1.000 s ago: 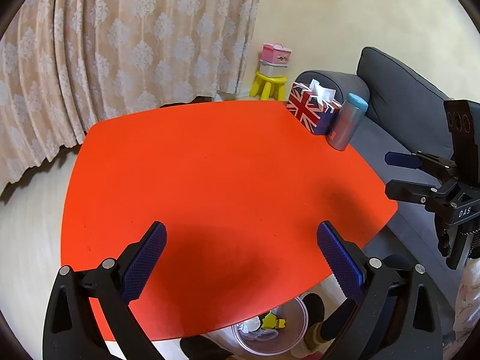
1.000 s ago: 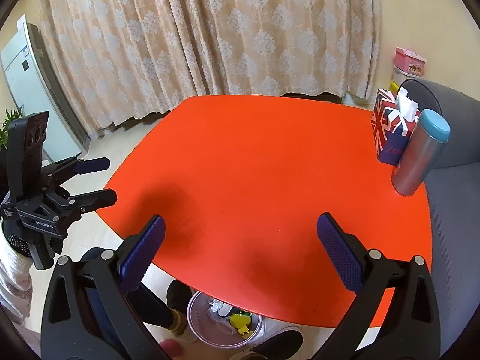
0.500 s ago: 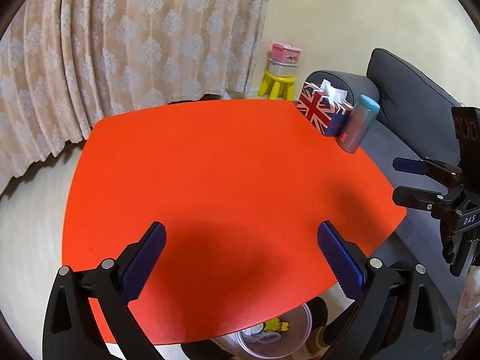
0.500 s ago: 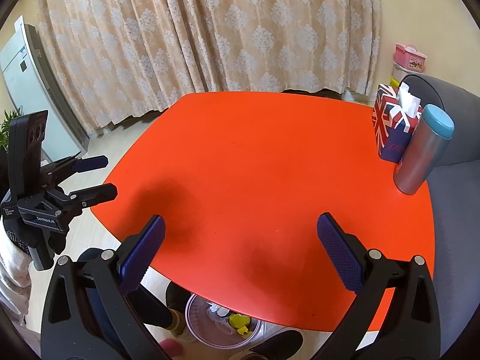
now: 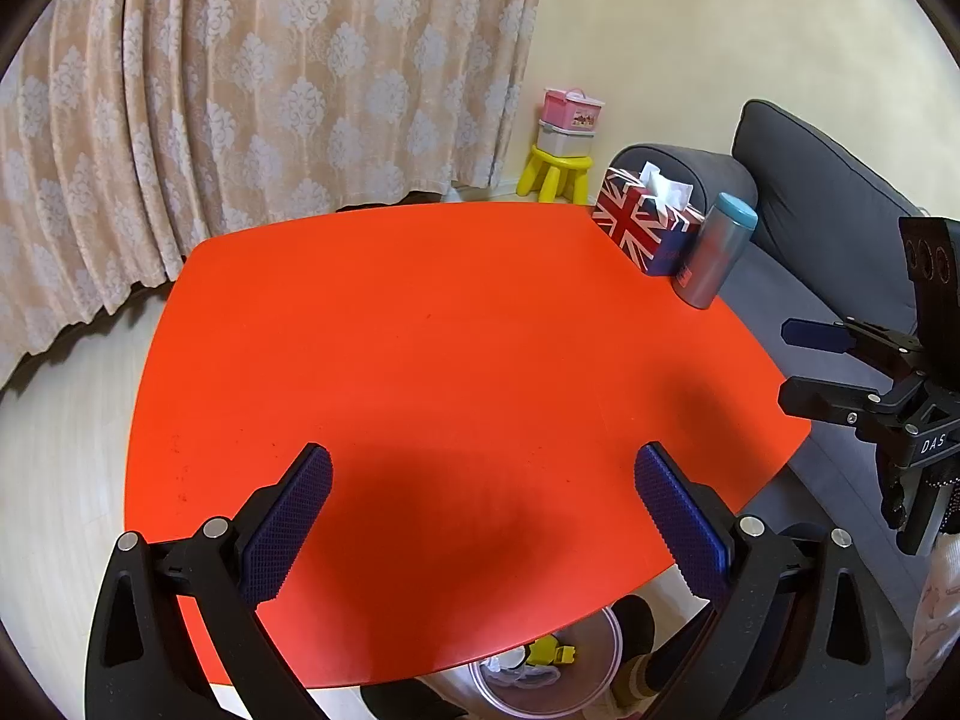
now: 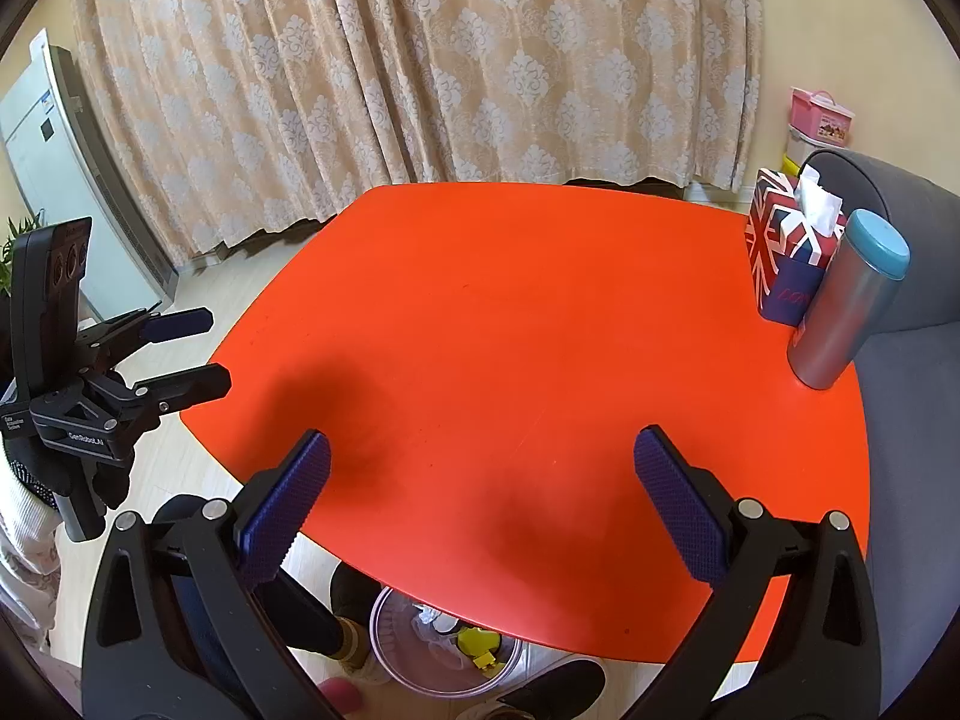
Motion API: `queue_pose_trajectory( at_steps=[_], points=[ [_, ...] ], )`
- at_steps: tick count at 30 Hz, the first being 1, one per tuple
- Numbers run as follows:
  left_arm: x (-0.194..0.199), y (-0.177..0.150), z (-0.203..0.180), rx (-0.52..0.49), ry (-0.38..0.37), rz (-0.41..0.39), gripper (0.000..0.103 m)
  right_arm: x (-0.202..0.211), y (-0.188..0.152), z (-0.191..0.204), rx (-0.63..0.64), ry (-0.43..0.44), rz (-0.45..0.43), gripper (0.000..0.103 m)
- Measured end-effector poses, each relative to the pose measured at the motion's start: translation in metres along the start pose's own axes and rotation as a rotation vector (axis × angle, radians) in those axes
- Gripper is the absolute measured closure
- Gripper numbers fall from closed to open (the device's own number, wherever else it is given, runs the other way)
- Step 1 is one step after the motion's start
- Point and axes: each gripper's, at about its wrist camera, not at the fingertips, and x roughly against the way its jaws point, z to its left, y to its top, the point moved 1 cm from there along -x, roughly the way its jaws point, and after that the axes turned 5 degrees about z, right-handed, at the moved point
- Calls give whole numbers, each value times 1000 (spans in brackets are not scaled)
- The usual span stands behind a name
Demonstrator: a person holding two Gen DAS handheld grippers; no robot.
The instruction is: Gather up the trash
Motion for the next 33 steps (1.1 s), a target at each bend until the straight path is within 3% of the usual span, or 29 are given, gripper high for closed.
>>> queue_pose_trajectory(
  at_steps=[33],
  points=[
    [-1,0,-6,3,-12,6,6,0,0,-2,-2,0,-1,4]
  ],
)
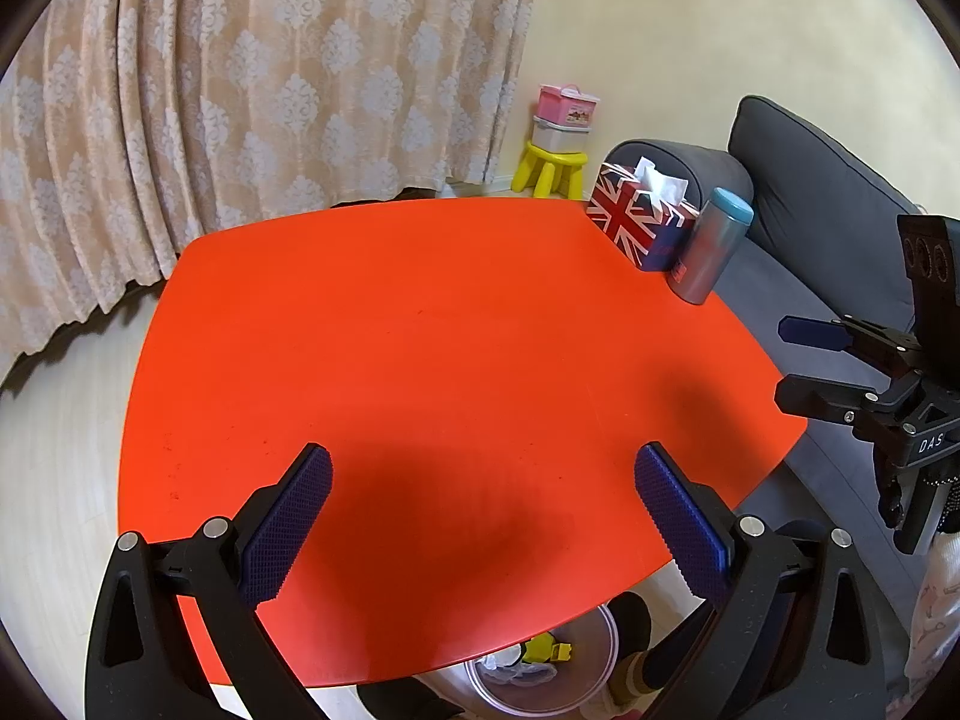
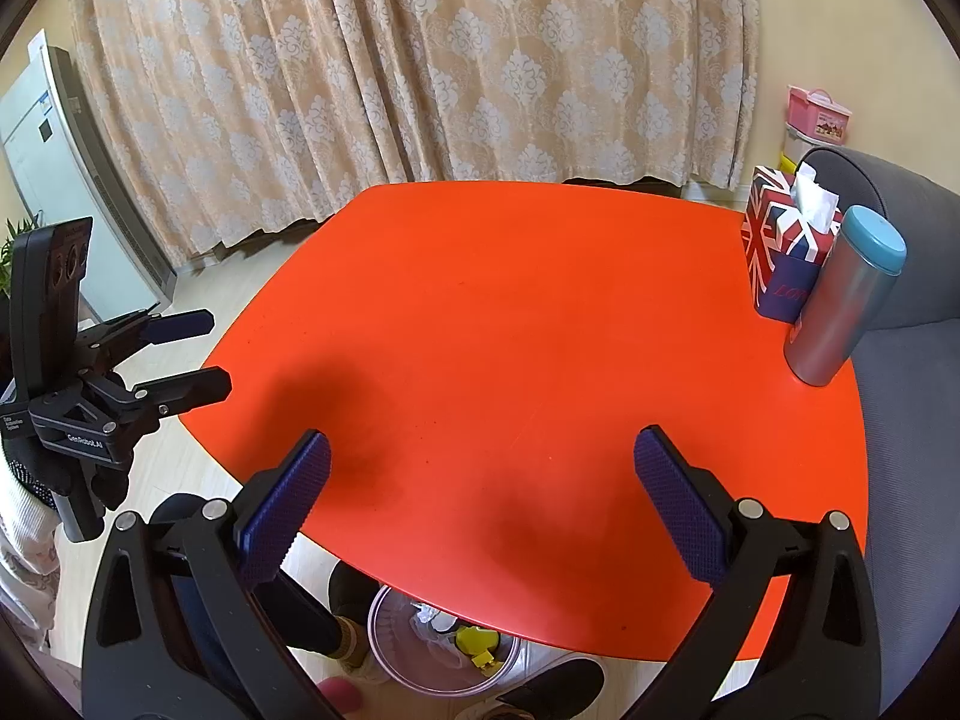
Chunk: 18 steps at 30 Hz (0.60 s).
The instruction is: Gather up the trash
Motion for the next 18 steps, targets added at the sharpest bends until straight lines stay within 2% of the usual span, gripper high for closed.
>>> queue_pose_trajectory(
  at_steps=[18],
  points=[
    [-4,-2,-6,-4,-1,9,6,0,-1,-1,-1,0,-1,4]
  ],
)
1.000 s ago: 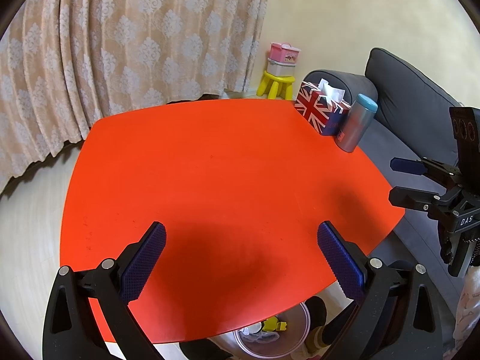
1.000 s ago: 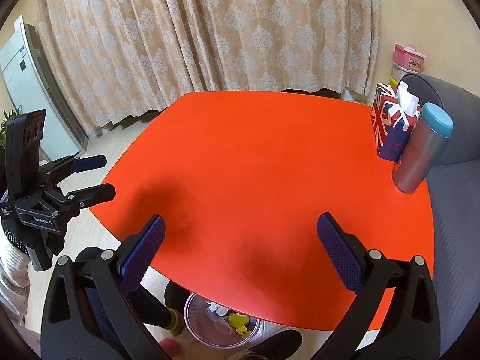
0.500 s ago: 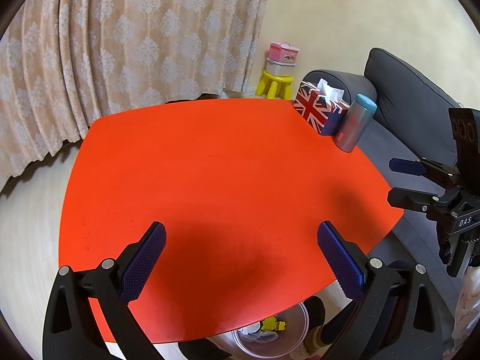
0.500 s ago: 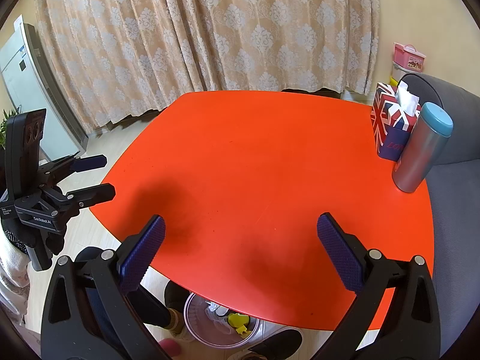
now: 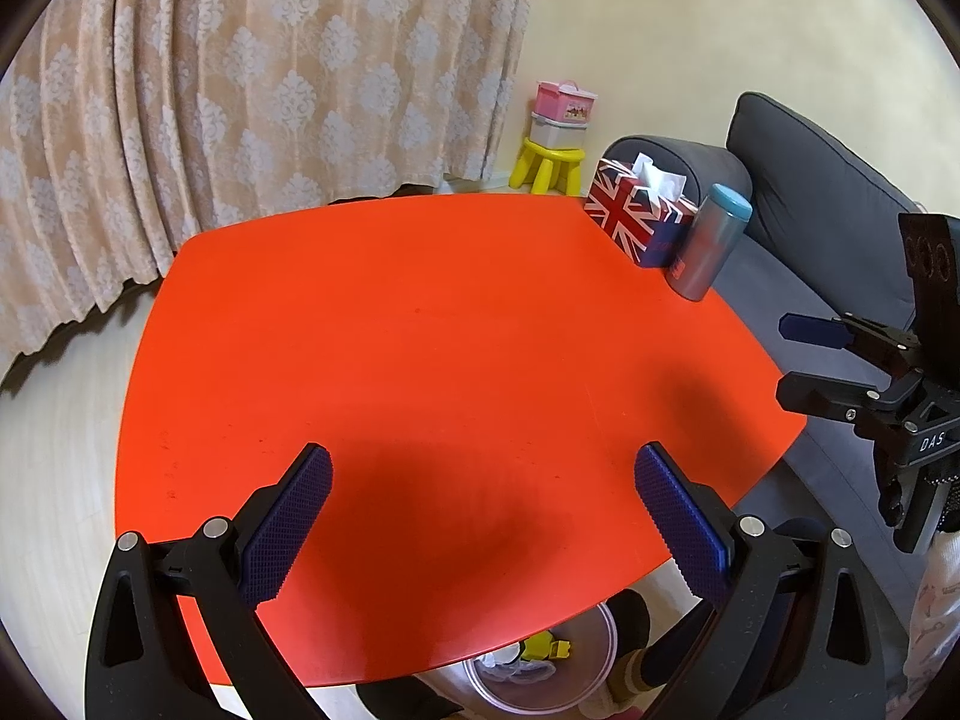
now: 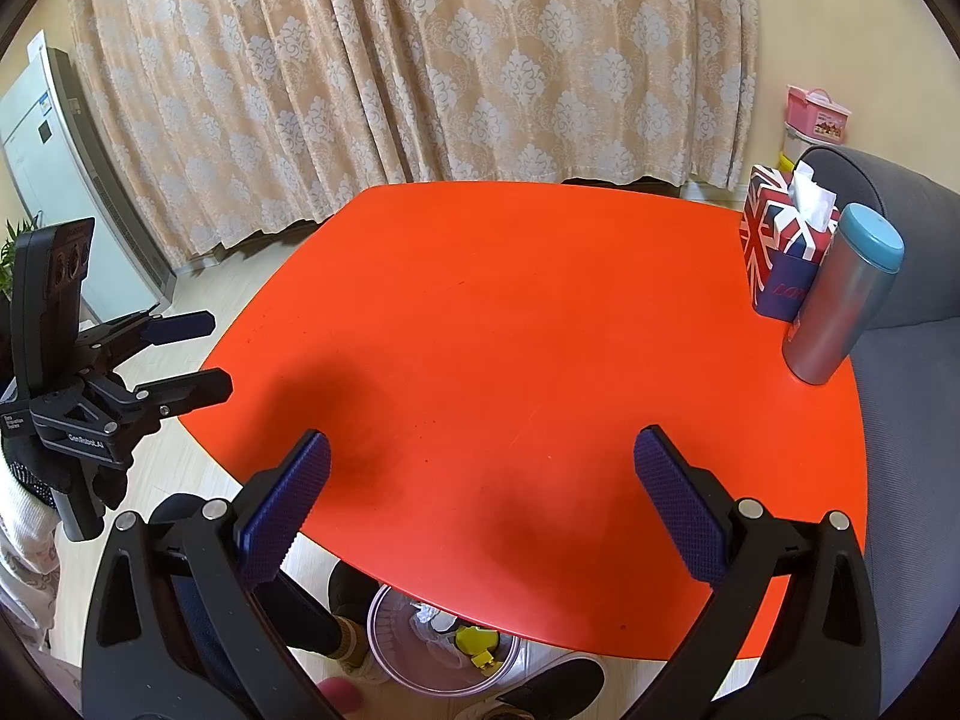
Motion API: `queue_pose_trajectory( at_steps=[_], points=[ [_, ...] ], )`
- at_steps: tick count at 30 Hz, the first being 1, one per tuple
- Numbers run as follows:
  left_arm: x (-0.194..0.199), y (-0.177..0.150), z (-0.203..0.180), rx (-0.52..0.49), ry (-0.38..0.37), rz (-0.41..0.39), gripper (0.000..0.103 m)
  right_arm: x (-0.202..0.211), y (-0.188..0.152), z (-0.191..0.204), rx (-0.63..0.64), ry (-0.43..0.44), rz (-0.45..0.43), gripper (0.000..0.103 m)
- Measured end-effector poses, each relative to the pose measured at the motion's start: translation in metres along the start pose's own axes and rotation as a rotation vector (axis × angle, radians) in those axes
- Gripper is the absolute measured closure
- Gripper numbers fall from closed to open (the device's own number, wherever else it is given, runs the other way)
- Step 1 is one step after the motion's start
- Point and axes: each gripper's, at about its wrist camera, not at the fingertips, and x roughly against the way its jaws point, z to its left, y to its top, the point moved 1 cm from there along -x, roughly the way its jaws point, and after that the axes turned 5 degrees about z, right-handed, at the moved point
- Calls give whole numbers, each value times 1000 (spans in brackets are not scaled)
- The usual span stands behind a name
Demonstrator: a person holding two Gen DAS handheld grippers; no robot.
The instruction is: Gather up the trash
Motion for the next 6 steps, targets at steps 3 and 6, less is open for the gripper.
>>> queue_pose_trajectory(
  at_steps=[3,6],
  points=[
    [-2,-1,0,4,2,3,6,0,0,-1,-1,0,0,4],
    [-3,-1,-1,-3,1,4,6,-1,-2,-5,-4,-2,1,4]
  ],
)
